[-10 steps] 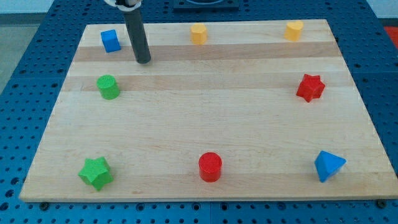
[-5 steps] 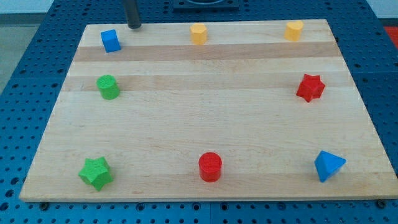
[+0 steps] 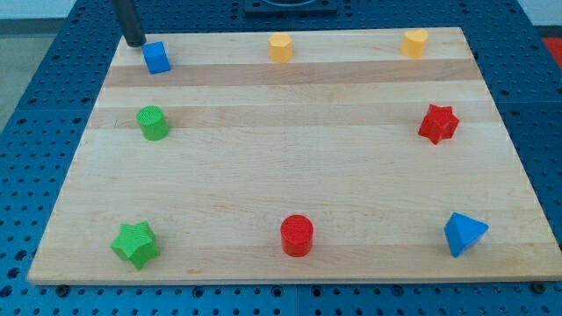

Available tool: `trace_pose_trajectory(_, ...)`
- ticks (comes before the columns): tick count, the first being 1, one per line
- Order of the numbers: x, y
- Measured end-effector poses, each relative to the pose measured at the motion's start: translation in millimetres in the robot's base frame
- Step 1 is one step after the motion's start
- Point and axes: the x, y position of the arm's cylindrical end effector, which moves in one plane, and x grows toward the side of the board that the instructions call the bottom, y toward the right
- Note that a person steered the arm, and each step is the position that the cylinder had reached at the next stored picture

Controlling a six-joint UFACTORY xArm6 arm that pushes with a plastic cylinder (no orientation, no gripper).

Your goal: Slide blue cube towards green circle

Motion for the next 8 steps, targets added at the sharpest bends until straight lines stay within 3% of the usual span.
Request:
trace_pose_trajectory(3,-23.6,42.9)
trace_pose_trajectory(4,15.2,42.9)
trace_pose_trajectory(6,35.0,42.9)
trace_pose_trajectory(8,97.9,42.9)
